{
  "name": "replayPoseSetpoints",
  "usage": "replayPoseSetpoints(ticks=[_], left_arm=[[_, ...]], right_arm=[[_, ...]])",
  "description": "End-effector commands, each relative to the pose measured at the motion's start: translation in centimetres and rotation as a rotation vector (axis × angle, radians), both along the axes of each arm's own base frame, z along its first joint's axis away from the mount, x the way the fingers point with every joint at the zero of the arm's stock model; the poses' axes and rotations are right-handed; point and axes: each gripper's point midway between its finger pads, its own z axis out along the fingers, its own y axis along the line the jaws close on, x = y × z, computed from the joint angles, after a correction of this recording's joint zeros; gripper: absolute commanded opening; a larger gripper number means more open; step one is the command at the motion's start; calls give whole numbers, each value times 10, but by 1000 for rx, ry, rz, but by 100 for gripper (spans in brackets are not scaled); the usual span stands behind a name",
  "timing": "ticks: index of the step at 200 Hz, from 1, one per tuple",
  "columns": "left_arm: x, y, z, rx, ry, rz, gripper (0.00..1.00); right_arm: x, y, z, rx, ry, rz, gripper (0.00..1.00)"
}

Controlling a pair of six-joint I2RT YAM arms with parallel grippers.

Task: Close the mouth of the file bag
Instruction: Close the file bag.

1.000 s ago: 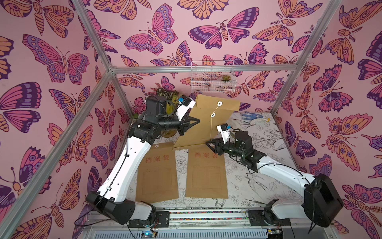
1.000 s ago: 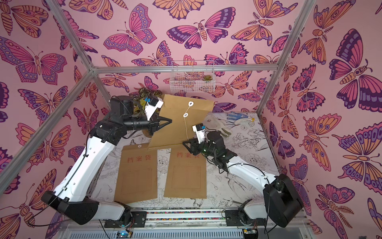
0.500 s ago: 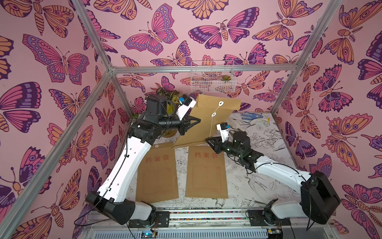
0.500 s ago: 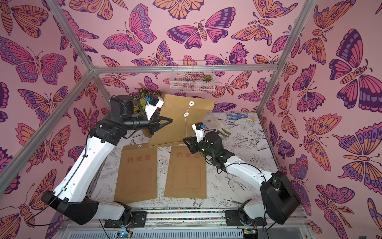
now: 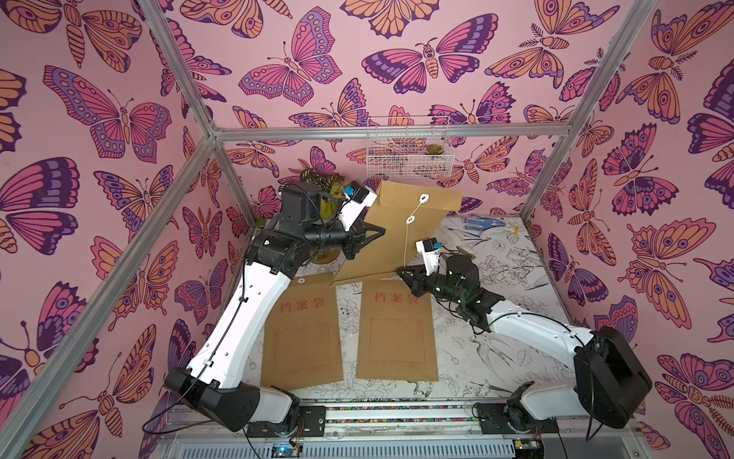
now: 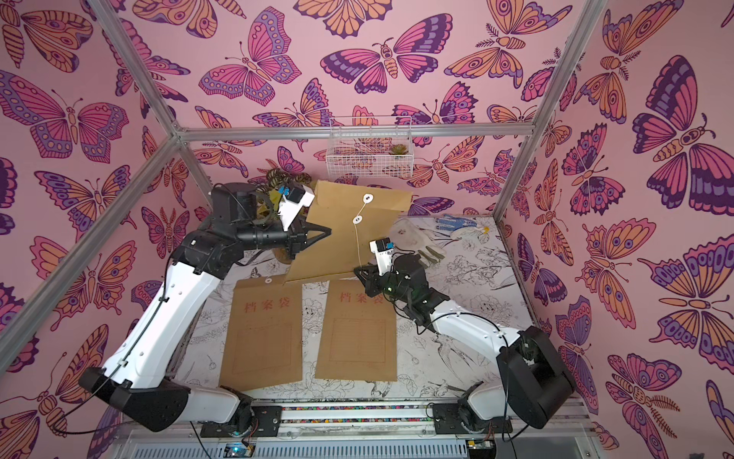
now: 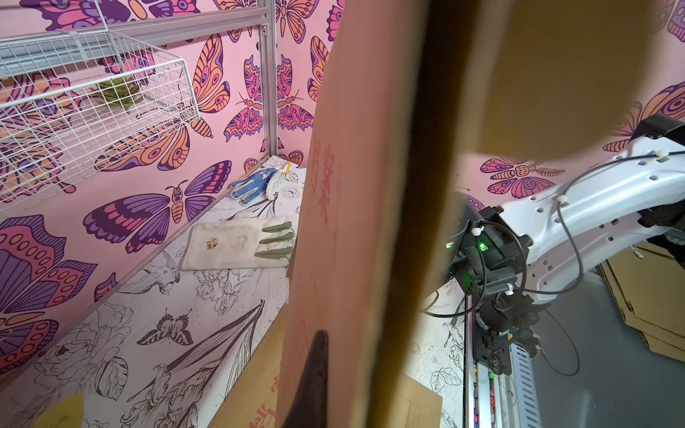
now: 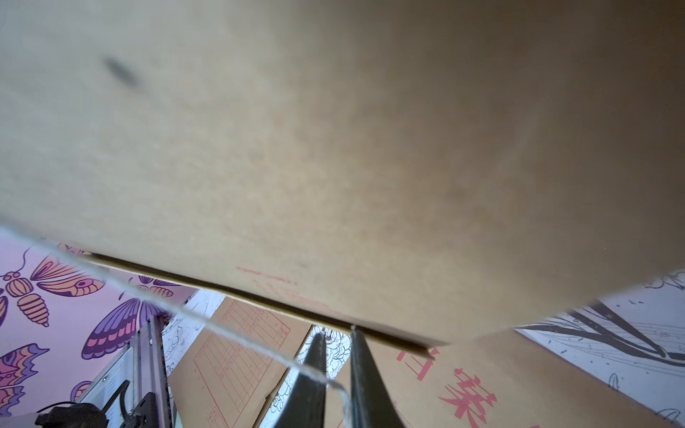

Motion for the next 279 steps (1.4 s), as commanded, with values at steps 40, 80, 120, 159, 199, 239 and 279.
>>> replayPoseSetpoints(ticks=[40,80,120,159,199,239,279], left_arm=[[2,1,4,-17,40,20,0],[2,4,-6,-37,110,17,0],[-7,5,-16,-73,179,-21,0],[-14,4,-33,-84,255,-38,0],[-20,3,-49,-92,318,-50,0],[-22,3,-67,-85,368,-43,0],[-24,3,-83,-74,418,-36,0]], right_arm=[[0,-12,12,-34,-27,-64,0],[-9,-38,1,-167,-7,-128,0],[-1,-72,-8,-273,23,-257,0],[12,-102,-13,-329,54,-349,0],[21,-127,-12,-373,71,-426,0],[23,-133,-2,-371,58,-458,0],[20,-143,13,-371,33,-500,0]])
